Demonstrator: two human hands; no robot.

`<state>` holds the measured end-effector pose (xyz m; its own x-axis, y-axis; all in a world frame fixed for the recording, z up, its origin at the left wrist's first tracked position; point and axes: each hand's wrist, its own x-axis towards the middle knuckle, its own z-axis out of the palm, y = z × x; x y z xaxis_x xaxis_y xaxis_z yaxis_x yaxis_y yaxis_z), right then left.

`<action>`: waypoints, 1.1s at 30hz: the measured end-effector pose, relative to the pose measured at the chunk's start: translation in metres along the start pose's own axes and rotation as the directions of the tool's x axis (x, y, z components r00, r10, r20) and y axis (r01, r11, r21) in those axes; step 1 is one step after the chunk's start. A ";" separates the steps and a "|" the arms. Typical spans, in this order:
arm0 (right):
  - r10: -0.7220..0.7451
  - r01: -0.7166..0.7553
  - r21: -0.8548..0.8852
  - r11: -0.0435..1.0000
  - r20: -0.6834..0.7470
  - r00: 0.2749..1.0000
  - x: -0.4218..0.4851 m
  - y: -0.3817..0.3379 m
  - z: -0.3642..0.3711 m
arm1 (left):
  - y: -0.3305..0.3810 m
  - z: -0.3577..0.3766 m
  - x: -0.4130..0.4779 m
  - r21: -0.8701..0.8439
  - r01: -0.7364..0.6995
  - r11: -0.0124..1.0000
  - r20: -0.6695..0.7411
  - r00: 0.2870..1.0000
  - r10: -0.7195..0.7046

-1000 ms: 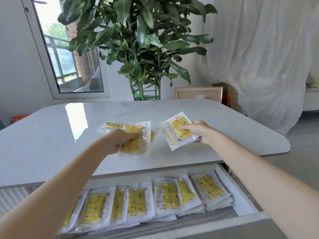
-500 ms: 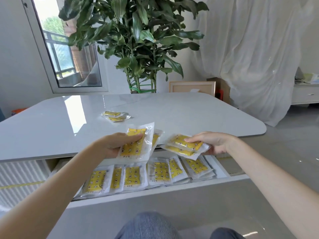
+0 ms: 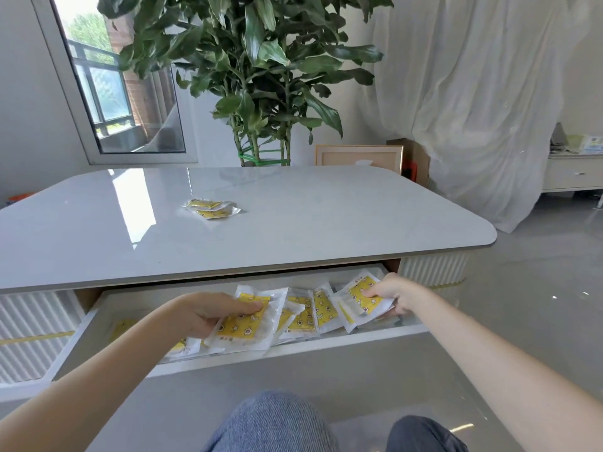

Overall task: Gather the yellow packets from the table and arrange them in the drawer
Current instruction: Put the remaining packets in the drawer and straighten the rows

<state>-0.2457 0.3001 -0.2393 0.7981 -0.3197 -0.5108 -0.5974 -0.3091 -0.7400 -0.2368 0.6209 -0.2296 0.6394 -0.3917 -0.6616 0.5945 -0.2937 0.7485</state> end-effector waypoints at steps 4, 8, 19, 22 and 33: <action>0.018 -0.015 0.054 0.998 -0.071 0.997 0.014 -0.002 0.008 | -0.002 0.002 0.018 -0.036 0.039 0.999 0.004 0.999 -0.039; 0.033 -0.024 0.092 0.996 -0.097 0.995 0.058 0.004 0.013 | -0.005 0.002 0.038 -0.072 0.061 0.996 0.023 0.998 -0.059; -0.232 0.028 -0.609 0.792 -0.258 0.938 0.032 -0.007 0.018 | -0.004 0.001 0.057 -0.116 0.050 0.992 -0.070 0.996 -0.059; -0.199 0.030 -0.596 0.803 -0.220 0.955 0.023 -0.012 0.017 | -0.004 -0.007 0.053 -0.145 0.048 0.988 -0.102 0.993 -0.063; 0.017 0.027 -0.142 0.990 0.299 0.954 0.010 -0.028 0.069 | -0.018 -0.061 0.029 -0.230 -0.052 0.972 -0.323 0.946 -0.026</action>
<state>-0.2155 0.3678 -0.2538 0.7749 -0.0420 -0.6307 -0.5807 -0.4414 -0.6841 -0.1989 0.6681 -0.2647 0.7470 -0.0811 -0.6598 0.6567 -0.0646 0.7514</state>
